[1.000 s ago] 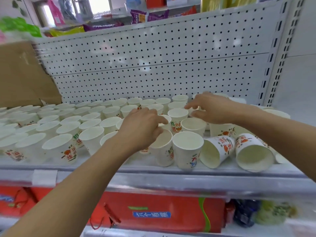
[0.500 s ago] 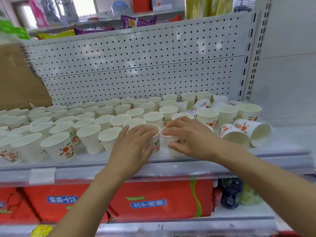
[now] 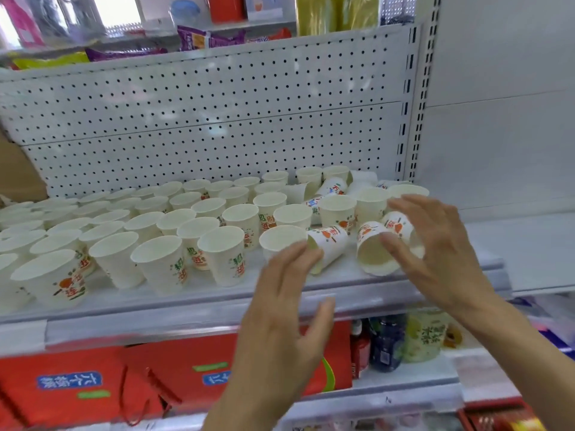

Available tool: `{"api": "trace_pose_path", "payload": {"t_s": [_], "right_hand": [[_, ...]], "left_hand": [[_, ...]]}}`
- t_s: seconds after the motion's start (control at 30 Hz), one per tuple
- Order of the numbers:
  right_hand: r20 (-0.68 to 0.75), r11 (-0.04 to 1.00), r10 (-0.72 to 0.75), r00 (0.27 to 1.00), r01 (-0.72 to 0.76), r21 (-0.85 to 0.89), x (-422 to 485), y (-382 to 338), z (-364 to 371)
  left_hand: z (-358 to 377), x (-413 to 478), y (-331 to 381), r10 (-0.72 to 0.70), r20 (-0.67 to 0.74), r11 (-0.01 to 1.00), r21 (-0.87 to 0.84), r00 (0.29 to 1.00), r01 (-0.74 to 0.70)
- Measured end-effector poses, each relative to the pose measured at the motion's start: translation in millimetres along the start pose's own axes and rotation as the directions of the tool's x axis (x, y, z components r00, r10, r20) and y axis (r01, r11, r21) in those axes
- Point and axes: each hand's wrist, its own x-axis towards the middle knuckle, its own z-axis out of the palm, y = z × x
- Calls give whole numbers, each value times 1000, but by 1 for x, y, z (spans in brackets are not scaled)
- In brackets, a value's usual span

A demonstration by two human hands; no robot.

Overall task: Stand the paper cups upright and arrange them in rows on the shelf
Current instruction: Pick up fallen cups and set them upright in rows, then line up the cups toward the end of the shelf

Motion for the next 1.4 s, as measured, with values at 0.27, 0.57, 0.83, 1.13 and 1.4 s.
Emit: {"api": "trace_pose_path", "payload": {"t_s": [0.27, 0.57, 0.83, 1.13, 1.4], "right_hand": [[213, 980, 197, 957, -201, -3, 2, 49, -3], [363, 993, 90, 927, -112, 39, 11, 70, 0], [426, 1000, 17, 905, -19, 1, 20, 72, -1], [449, 999, 28, 893, -12, -40, 27, 74, -2], [492, 997, 25, 870, 16, -79, 41, 79, -14]], "left_hand": [[74, 25, -5, -195, -104, 977, 71, 975, 202], [81, 60, -32, -356, -57, 901, 244, 933, 359], [86, 61, -30, -441, -47, 882, 166, 896, 442], [84, 57, -34, -417, -41, 883, 220, 908, 415], [70, 67, -32, -329, -141, 903, 243, 934, 355]]}}
